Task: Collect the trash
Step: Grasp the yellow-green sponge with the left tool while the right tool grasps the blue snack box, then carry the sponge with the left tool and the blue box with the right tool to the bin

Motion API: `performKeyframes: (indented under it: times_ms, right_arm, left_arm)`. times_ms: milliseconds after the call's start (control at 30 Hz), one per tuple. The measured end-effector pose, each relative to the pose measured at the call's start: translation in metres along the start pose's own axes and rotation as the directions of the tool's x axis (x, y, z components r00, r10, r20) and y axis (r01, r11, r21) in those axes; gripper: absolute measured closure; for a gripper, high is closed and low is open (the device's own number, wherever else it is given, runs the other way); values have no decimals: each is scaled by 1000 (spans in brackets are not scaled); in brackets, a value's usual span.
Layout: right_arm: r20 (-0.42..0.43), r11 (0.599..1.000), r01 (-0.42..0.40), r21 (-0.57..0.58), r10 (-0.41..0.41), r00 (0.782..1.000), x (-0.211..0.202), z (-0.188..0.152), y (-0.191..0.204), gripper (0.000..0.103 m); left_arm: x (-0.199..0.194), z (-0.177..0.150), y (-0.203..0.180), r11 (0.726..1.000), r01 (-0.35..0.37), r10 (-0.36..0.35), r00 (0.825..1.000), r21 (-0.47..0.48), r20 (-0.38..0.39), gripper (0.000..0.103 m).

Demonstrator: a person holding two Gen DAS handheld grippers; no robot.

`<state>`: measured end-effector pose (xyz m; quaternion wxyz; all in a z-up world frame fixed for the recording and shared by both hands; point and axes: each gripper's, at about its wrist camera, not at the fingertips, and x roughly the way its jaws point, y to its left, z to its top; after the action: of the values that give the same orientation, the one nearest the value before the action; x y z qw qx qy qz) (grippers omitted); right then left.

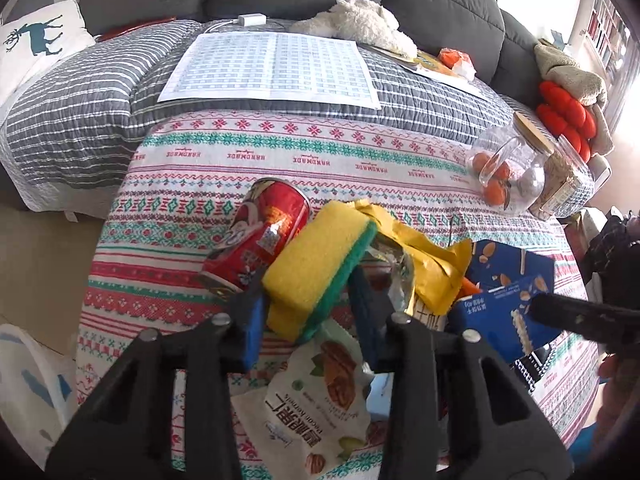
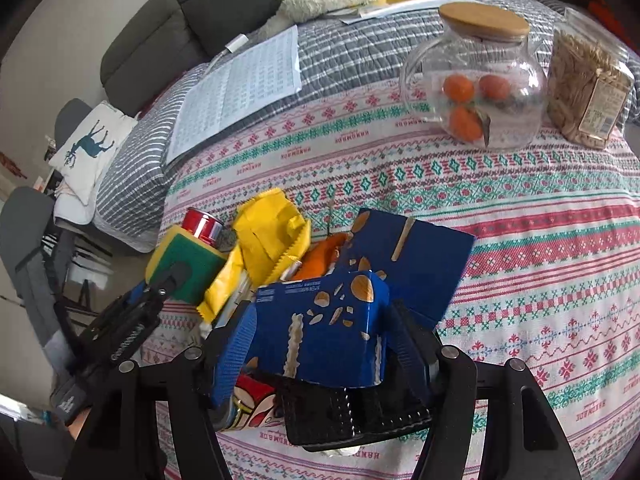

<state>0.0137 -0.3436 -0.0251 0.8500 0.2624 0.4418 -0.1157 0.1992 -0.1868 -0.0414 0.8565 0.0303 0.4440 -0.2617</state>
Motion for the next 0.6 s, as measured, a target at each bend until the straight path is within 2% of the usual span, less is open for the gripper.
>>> performKeyframes:
  times_ms: [100, 233, 333, 400, 467, 500, 600]
  right_arm:
    - [-13, 1000, -9, 22, 10, 1000, 6, 0, -5, 41]
    - [-27, 999, -15, 29, 15, 1000, 10, -2, -8, 41]
    - [-21, 1000, -17, 23, 18, 1000, 6, -3, -7, 40]
    - [-18, 1000, -1, 28, 2, 1000, 4, -4, -7, 36]
    - [-11, 999, 27, 33, -27, 1000, 2, -4, -6, 16]
    - [-7, 999, 39, 36, -39, 999, 1, -4, -4, 13]
    - [-3, 997, 70, 28, -70, 998, 1, -4, 6, 11]
  left_arm:
    - [-3, -1, 0, 1000, 6, -6, 1000, 0, -5, 67]
    - [-10, -3, -2, 1000, -9, 9, 1000, 23, -7, 69]
    - [-20, -4, 2, 1000, 1, -1, 1000, -6, -5, 70]
    - [-26, -5, 4, 1000, 7, -7, 1000, -24, -9, 70]
    - [-32, -7, 5, 999, 15, -15, 1000, -36, -11, 70]
    - [-37, -9, 6, 999, 16, -17, 1000, -40, -10, 70]
    - [-46, -12, 8, 999, 5, -5, 1000, -41, -9, 70]
